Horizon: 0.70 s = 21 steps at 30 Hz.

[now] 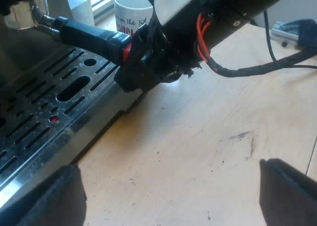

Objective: Grind coffee beans and then tamp

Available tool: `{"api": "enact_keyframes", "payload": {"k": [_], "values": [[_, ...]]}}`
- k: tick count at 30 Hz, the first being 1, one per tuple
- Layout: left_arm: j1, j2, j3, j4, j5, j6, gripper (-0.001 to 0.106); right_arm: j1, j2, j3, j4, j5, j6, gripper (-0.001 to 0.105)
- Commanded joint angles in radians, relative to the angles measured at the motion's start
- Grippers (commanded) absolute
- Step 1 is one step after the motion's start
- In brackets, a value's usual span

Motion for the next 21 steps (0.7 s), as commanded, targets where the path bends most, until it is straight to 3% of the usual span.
{"api": "enact_keyframes", "payload": {"k": [1, 2, 3, 11, 16, 21], "values": [[-0.005, -0.004, -0.003, -0.007, 0.012, 0.006, 0.074, 0.018, -0.013, -0.008, -0.023, -0.028, -0.028, 0.000], [-0.005, -0.004, -0.003, -0.007, 0.012, 0.006, 0.074, 0.020, -0.014, -0.008, -0.023, -0.025, -0.028, 0.000], [-0.005, -0.004, -0.003, -0.007, 0.012, 0.006, 0.074, 0.083, -0.039, -0.008, 0.032, 0.052, -0.028, 0.000], [-0.005, -0.004, -0.003, -0.007, 0.012, 0.006, 0.074, 0.178, -0.076, 0.000, 0.105, 0.165, 0.007, 0.000], [-0.005, -0.004, -0.003, -0.007, 0.012, 0.006, 0.074, 0.214, -0.117, 0.022, 0.156, 0.193, 0.061, 0.000], [-0.005, -0.004, -0.003, -0.007, 0.012, 0.006, 0.074, 0.252, -0.162, 0.027, 0.215, 0.193, 0.061, 0.000]]}}
